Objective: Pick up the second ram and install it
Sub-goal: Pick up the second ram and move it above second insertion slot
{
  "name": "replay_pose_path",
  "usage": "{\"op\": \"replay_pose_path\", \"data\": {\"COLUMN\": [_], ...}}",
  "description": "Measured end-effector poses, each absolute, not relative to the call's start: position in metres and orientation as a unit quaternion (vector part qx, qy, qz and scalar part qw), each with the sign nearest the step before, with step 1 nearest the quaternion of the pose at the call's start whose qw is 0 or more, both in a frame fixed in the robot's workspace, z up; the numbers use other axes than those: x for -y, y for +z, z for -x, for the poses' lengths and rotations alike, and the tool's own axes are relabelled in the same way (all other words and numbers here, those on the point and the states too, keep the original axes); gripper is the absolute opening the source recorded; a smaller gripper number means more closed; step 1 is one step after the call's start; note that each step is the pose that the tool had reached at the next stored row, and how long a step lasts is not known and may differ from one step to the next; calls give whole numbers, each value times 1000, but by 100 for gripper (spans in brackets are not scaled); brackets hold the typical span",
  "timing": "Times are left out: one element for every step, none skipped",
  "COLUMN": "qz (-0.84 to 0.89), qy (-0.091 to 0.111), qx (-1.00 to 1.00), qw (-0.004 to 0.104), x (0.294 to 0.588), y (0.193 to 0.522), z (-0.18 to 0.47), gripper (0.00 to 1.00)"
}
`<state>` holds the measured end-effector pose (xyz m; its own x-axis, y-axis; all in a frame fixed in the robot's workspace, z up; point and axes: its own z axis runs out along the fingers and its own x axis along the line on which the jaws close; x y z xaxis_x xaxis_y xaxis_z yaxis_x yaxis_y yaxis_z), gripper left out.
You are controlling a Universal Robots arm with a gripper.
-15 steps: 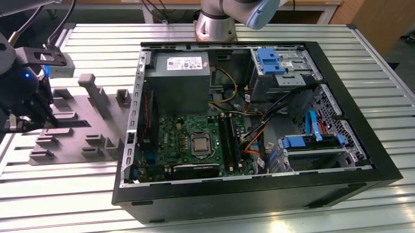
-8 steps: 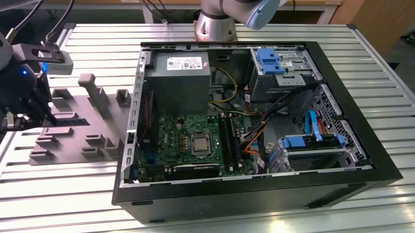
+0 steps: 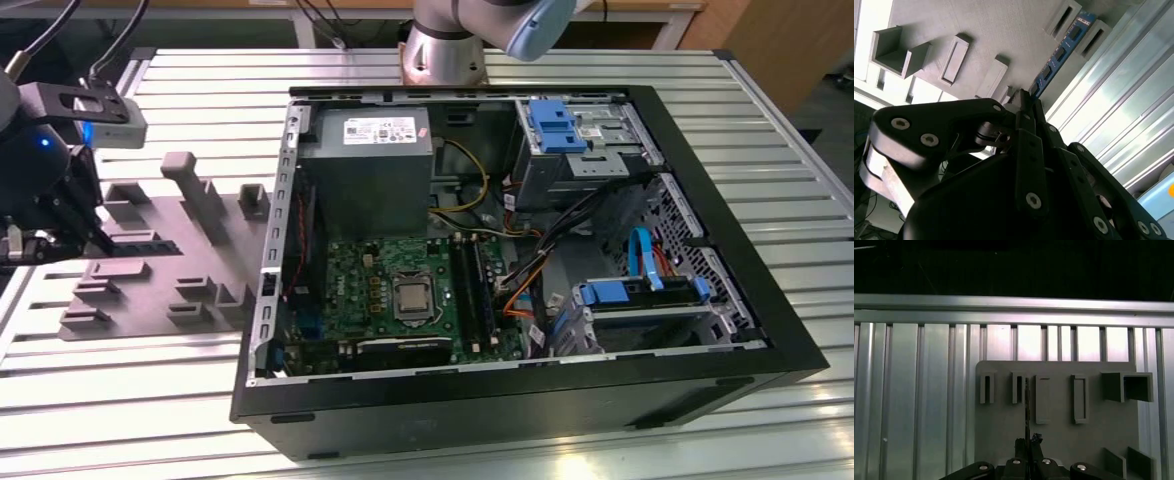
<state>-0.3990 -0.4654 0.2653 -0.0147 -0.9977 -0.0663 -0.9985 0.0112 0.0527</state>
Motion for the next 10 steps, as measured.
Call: {"op": "replay_pose_path", "data": {"qz": [702, 702, 702, 702, 702, 702, 702, 702, 702, 702], "qy": [42, 42, 42, 42, 42, 42, 42, 42, 42, 42], "qx": [-711, -711, -711, -711, -711, -711, -711, -711, -711, -711], "qw": [5, 5, 5, 5, 5, 5, 5, 5, 5, 5], "x": [465, 465, 465, 465, 465, 465, 465, 465, 465, 465], "y": [266, 267, 268, 269, 270, 271, 271, 272, 273, 274], "z": [399, 399, 399, 399, 399, 399, 399, 399, 399, 399], "gripper": [14, 14, 14, 14, 14, 14, 14, 14, 14, 14]}}
